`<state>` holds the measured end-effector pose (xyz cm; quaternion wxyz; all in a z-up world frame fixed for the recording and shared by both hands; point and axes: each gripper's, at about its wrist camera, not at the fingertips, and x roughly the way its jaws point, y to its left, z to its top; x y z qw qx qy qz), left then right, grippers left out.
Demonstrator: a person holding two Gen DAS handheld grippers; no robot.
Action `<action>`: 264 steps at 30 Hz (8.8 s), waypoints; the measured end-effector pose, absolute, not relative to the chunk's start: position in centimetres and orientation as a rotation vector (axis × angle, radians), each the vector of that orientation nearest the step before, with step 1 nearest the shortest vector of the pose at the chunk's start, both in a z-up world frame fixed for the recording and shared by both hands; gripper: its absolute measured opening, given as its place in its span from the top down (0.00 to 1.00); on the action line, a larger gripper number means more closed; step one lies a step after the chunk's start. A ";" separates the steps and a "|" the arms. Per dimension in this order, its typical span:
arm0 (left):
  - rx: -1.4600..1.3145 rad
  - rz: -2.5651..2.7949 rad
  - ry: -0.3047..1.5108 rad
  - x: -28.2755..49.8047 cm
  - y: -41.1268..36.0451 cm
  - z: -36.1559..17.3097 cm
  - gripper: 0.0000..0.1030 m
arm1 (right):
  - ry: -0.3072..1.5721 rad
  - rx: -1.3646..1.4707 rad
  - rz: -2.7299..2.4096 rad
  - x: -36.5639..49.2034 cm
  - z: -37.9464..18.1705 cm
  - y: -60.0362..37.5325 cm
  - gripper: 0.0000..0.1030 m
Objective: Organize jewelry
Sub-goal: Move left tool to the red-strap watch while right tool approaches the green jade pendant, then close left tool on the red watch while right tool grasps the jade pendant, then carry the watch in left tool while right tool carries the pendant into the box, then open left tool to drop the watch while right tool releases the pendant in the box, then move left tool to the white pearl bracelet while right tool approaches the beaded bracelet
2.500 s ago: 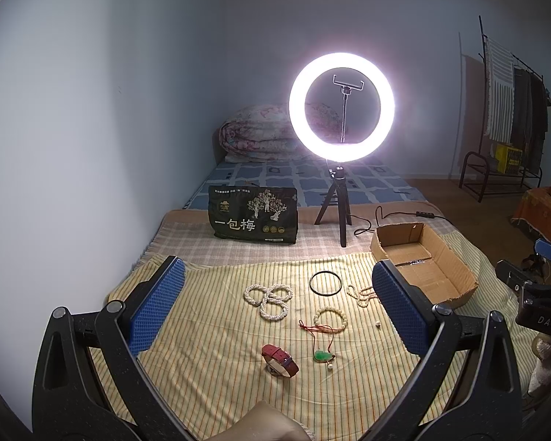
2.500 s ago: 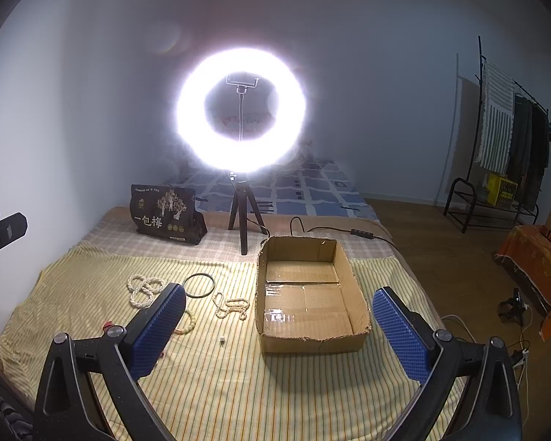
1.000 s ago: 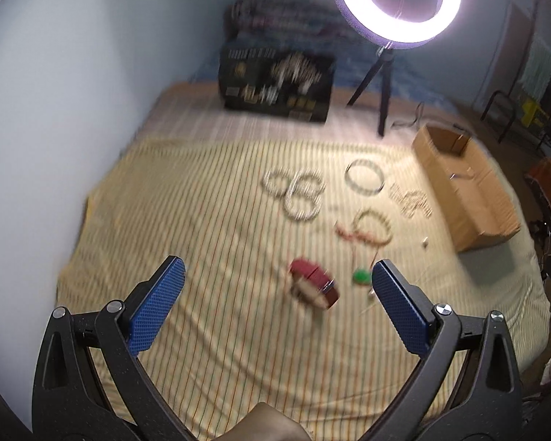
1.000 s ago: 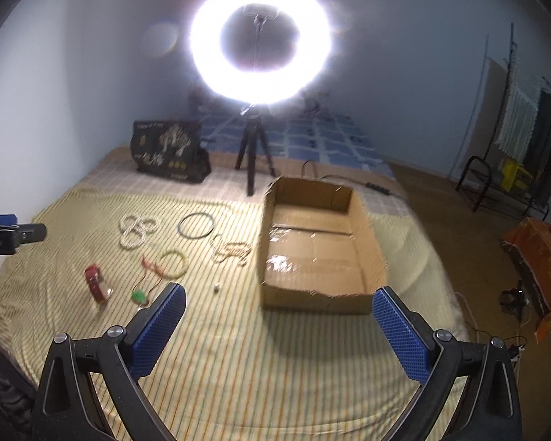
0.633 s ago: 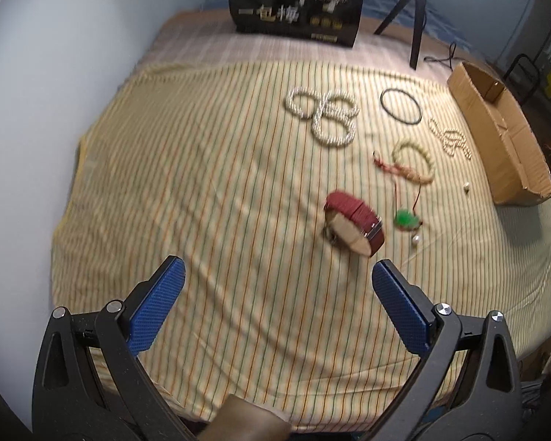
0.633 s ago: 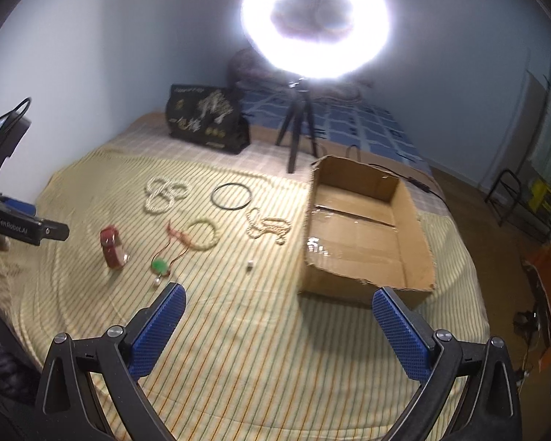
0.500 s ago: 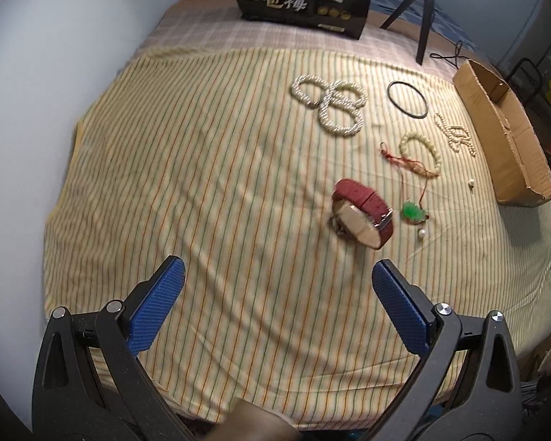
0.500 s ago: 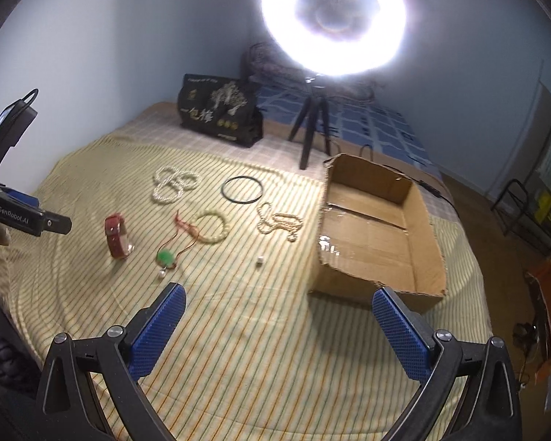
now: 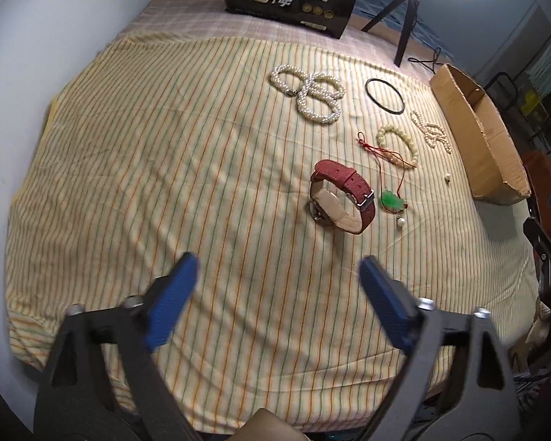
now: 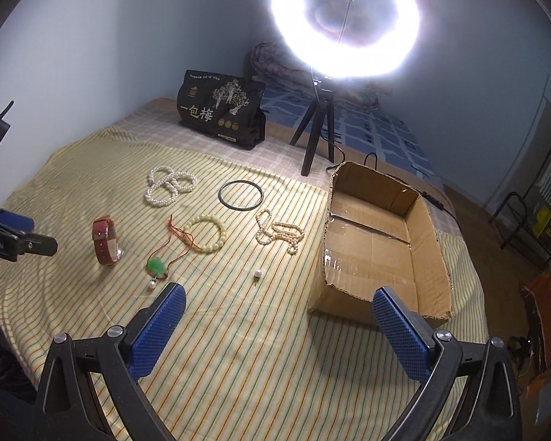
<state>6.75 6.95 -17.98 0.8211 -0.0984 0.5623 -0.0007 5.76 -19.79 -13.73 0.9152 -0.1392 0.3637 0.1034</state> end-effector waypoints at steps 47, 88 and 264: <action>-0.475 -0.107 1.295 12.4 4.0 -20.8 0.46 | 1.157 -0.227 0.682 13.5 -22.7 -10.6 0.59; -0.513 -0.170 1.239 13.5 4.1 -19.4 0.87 | 1.068 -0.113 0.599 14.9 -19.8 -11.5 0.86; -0.462 -0.024 1.285 24.6 6.9 -25.3 0.62 | 1.232 0.021 0.409 20.1 -23.6 -13.8 0.71</action>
